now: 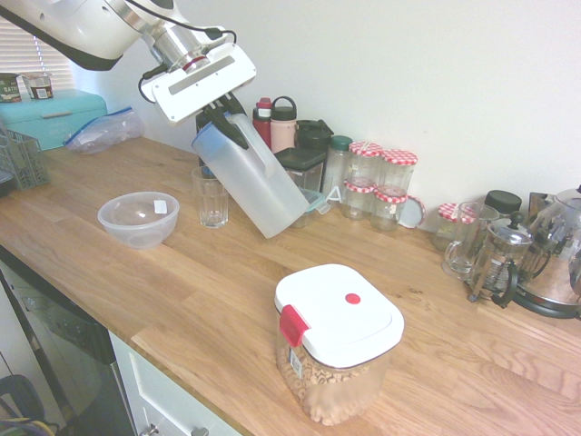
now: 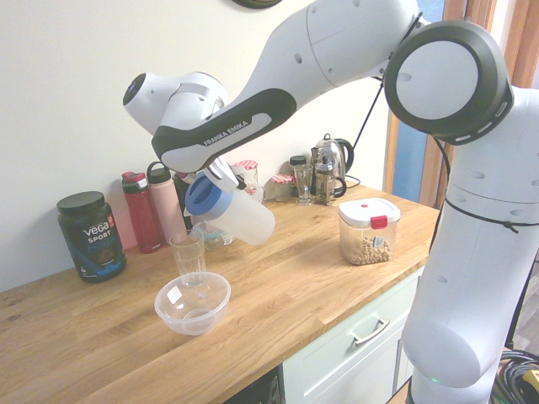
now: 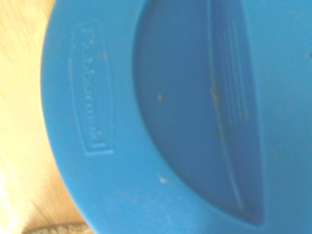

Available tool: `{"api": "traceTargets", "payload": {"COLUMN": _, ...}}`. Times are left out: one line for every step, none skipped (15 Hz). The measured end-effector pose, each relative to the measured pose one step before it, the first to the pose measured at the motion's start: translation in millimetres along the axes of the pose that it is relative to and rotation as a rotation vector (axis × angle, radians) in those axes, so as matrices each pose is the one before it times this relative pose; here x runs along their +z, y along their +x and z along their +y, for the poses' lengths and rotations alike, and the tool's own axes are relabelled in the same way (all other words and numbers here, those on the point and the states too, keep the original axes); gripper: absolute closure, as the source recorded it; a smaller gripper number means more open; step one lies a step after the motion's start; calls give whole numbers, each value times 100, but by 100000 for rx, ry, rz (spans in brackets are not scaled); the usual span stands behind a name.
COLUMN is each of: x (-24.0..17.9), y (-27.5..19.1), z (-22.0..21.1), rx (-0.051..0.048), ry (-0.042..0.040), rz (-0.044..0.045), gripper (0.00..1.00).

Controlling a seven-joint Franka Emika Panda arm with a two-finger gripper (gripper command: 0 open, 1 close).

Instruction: Pour me some water

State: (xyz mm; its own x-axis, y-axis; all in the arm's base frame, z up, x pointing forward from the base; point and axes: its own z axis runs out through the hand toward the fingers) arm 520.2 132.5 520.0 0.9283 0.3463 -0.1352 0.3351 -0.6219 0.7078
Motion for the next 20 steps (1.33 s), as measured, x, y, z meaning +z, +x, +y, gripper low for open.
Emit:
{"api": "traceTargets", "payload": {"x": 370, "y": 317, "z": -335, "rx": -478, "ry": -1760, "rz": -707, "gripper": 100}}
{"api": "traceTargets", "payload": {"x": 288, "y": 296, "z": -218, "rx": -306, "ry": -1905, "rz": -253, "gripper": 100}}
{"api": "traceTargets", "payload": {"x": 201, "y": 259, "z": -203, "rx": -390, "ry": -1816, "rz": -151, "gripper": 100}}
{"api": "traceTargets", "payload": {"x": 18, "y": 199, "z": -135, "rx": -350, "ry": -1453, "rz": -173, "gripper": 100}}
{"api": "traceTargets", "payload": {"x": -99, "y": 178, "z": -90, "rx": -379, "ry": -1298, "rz": -360, "gripper": 100}}
{"api": "traceTargets", "payload": {"x": -126, "y": 197, "z": -36, "rx": -422, "ry": -1394, "rz": -403, "gripper": 100}}
{"api": "traceTargets", "payload": {"x": -92, "y": 295, "z": -73, "rx": -409, "ry": -1054, "rz": -562, "gripper": 100}}
{"api": "traceTargets", "payload": {"x": -57, "y": 363, "z": -195, "rx": -446, "ry": -881, "rz": -449, "gripper": 100}}
{"api": "traceTargets", "payload": {"x": 30, "y": 394, "z": -276, "rx": -451, "ry": -830, "rz": -609, "gripper": 100}}
{"api": "traceTargets", "payload": {"x": 21, "y": 310, "z": -318, "rx": -513, "ry": -1135, "rz": -720, "gripper": 100}}
{"api": "traceTargets", "payload": {"x": -64, "y": 203, "z": -286, "rx": -471, "ry": -740, "rz": -542, "gripper": 100}}
{"api": "traceTargets", "payload": {"x": -138, "y": 45, "z": -116, "rx": -276, "ry": -586, "rz": -236, "gripper": 100}}
{"api": "traceTargets", "payload": {"x": -196, "y": -48, "z": -92, "rx": -237, "ry": -569, "rz": -254, "gripper": 100}}
{"api": "traceTargets", "payload": {"x": -116, "y": -64, "z": -70, "rx": -211, "ry": -537, "rz": -423, "gripper": 100}}
{"api": "traceTargets", "payload": {"x": -63, "y": -74, "z": -57, "rx": -161, "ry": -388, "rz": -540, "gripper": 100}}
{"api": "traceTargets", "payload": {"x": -51, "y": -30, "z": -32, "rx": -104, "ry": -299, "rz": -192, "gripper": 100}}
{"api": "traceTargets", "payload": {"x": -21, "y": -27, "z": 11, "rx": -57, "ry": -452, "rz": -193, "gripper": 100}}
{"api": "traceTargets", "payload": {"x": 7, "y": -32, "z": 33, "rx": -55, "ry": -634, "rz": -262, "gripper": 100}}
{"api": "traceTargets", "payload": {"x": 6, "y": -30, "z": -12, "rx": -179, "ry": -795, "rz": -227, "gripper": 100}}
{"api": "traceTargets", "payload": {"x": 11, "y": -25, "z": -137, "rx": -381, "ry": -586, "rz": -170, "gripper": 100}}
